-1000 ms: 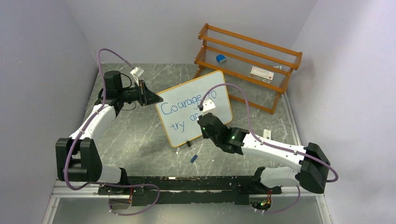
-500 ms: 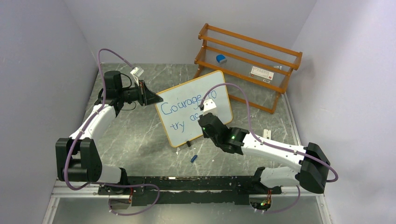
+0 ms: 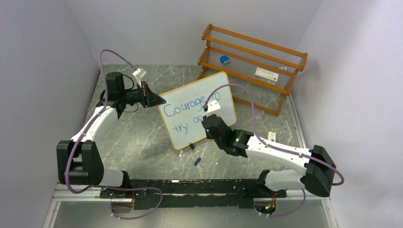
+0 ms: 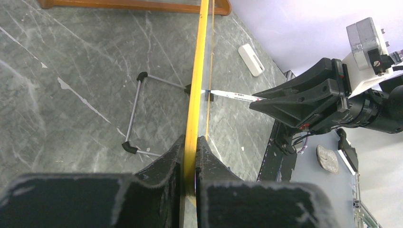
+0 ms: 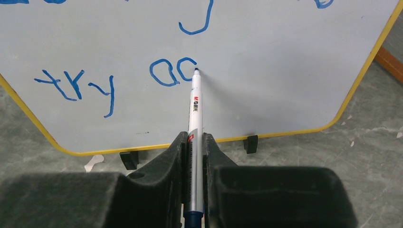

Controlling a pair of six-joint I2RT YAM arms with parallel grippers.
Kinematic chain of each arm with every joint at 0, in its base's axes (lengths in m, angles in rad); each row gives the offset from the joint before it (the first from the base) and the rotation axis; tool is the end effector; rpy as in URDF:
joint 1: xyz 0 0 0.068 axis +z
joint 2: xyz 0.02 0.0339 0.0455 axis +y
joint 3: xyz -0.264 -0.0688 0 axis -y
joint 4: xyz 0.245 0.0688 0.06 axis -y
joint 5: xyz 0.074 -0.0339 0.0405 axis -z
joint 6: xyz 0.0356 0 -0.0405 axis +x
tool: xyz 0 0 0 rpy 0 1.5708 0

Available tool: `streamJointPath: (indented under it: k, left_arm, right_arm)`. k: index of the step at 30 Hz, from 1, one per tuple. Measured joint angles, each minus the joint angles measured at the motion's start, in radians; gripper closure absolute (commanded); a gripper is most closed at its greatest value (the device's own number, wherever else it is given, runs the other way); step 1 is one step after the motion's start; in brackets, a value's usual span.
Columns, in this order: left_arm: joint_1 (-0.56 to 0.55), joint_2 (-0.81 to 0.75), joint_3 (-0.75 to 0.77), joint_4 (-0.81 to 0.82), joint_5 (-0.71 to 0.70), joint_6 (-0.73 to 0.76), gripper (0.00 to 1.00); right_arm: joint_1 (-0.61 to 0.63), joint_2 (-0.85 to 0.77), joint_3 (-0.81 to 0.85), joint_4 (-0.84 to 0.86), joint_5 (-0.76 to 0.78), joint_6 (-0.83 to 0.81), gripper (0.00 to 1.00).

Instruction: Write a sentence on the whiteboard

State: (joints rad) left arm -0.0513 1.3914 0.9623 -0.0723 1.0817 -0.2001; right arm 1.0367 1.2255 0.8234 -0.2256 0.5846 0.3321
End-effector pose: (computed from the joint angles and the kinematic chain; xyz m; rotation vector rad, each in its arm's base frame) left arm 0.2982 -0.0468 0.2823 0.5286 1.9301 -1.2634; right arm 0.1511 0.2168 0.2604 -0.4149 2.0462 0.1841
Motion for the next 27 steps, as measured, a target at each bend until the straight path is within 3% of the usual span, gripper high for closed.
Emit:
streamJointPath:
  k: [27]
  left_arm:
    - [0.0, 0.0, 0.0, 0.0, 0.0, 0.0, 0.95]
  right_arm:
    - [-0.003, 0.0, 0.0, -0.011, -0.011, 0.013, 1.0]
